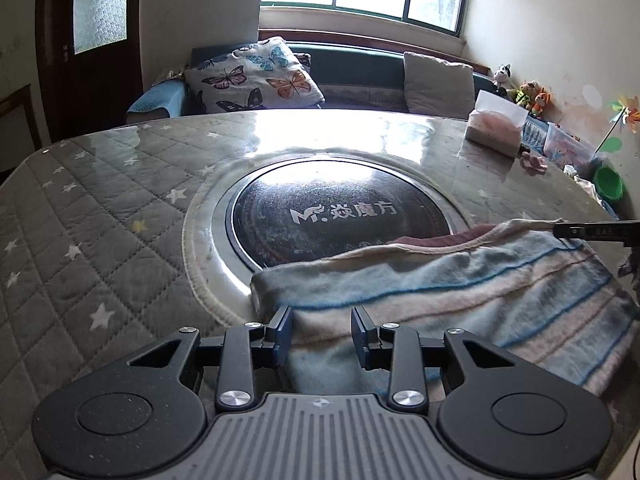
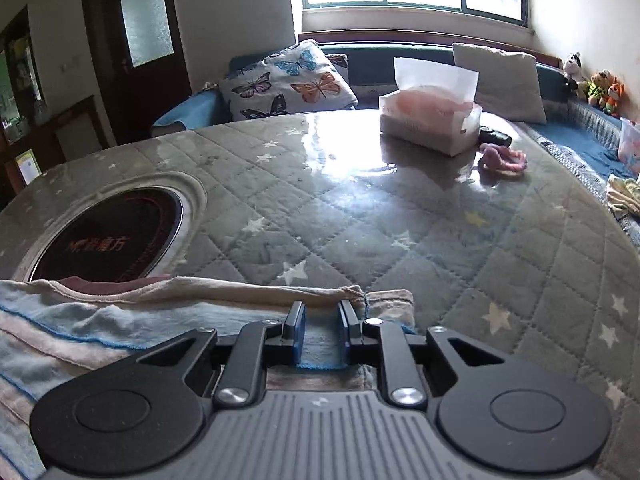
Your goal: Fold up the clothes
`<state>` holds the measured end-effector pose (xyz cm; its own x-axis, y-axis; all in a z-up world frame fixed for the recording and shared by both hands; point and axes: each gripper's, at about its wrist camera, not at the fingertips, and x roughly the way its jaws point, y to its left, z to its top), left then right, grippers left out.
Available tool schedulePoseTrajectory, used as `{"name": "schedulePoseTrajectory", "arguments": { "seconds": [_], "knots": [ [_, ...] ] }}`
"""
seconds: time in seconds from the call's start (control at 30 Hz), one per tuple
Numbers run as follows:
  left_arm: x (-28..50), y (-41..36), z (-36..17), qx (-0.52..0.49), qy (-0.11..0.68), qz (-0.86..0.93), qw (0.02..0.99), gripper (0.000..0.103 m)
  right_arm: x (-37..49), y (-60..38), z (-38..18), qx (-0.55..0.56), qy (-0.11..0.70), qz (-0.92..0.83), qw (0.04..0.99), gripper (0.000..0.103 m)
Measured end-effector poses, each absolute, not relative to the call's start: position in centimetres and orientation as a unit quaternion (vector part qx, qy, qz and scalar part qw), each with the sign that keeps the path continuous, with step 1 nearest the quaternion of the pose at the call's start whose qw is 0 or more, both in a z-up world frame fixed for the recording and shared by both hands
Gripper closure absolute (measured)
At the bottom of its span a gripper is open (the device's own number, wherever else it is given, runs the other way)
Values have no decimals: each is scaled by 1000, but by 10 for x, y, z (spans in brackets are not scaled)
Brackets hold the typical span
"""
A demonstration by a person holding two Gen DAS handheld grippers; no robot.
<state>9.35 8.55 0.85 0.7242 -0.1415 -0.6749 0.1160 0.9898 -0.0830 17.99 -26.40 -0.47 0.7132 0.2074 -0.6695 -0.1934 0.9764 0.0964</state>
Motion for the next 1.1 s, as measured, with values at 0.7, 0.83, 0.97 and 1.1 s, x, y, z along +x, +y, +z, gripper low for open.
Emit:
{"name": "schedulePoseTrajectory", "arguments": {
  "seconds": [0.7,0.83,0.97,1.1],
  "knots": [
    [94,111,16,-38,357,-26,933,54,136,-193,25,-44,340,216,914,65],
    [85,119,18,-48,359,-11,932,48,107,-149,31,-84,329,293,894,63],
    [76,129,19,-61,364,4,929,43,76,-103,34,-122,320,368,865,63],
    [66,137,19,-69,365,13,928,34,43,-62,33,-163,311,428,832,63]
  ]
}}
